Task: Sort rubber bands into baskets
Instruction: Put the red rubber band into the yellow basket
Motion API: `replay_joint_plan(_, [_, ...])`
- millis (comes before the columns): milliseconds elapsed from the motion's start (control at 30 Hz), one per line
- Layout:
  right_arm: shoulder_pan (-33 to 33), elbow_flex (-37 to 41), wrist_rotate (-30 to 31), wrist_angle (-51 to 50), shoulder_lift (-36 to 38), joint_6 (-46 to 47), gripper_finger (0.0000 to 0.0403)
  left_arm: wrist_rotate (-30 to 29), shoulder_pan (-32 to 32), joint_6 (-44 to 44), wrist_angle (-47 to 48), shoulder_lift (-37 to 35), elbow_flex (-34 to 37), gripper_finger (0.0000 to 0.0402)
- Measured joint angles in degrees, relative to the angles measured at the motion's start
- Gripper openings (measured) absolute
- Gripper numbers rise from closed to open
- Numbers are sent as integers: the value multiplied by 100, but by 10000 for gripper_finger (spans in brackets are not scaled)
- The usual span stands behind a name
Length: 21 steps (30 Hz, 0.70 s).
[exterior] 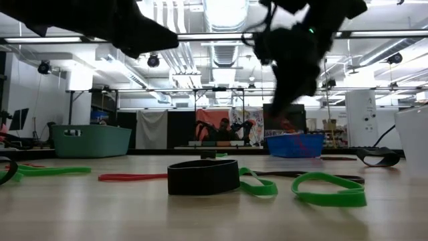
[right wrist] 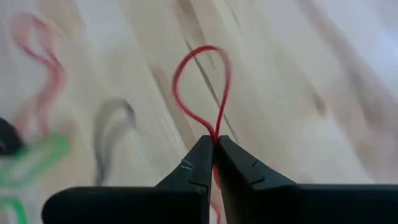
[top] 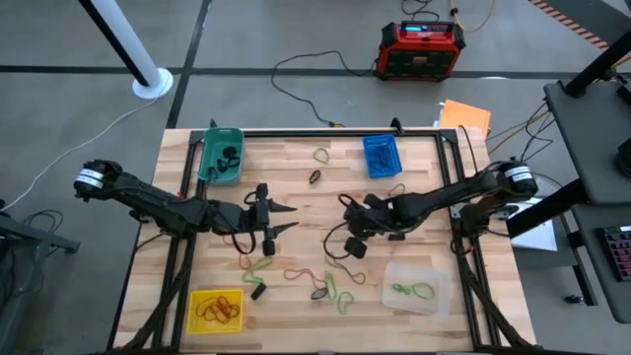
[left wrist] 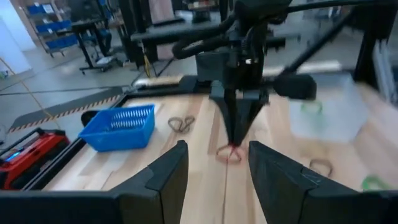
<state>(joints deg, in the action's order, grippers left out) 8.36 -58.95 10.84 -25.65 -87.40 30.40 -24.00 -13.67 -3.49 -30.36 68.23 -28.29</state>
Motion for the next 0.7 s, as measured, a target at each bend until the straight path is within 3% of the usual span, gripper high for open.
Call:
replay_joint_plan(200, [2, 19, -18, 1816, 90, -1160, 12, 258, 2, 309, -458, 0, 280, 160])
replay_joint_plan(433, [0, 19, -33, 3645, -96, -2553, 12, 705, 1, 990, -478, 0, 468, 201])
replay_joint_plan(533, [-17, 19, -62, 4229, -217, -2898, 12, 1012, -3, 1107, -481, 0, 509, 217])
replay_joint_plan(700, [-110, 19, -362, 4782, -353, -3038, 12, 827, 2, 1200, -565, 3, 509, 230])
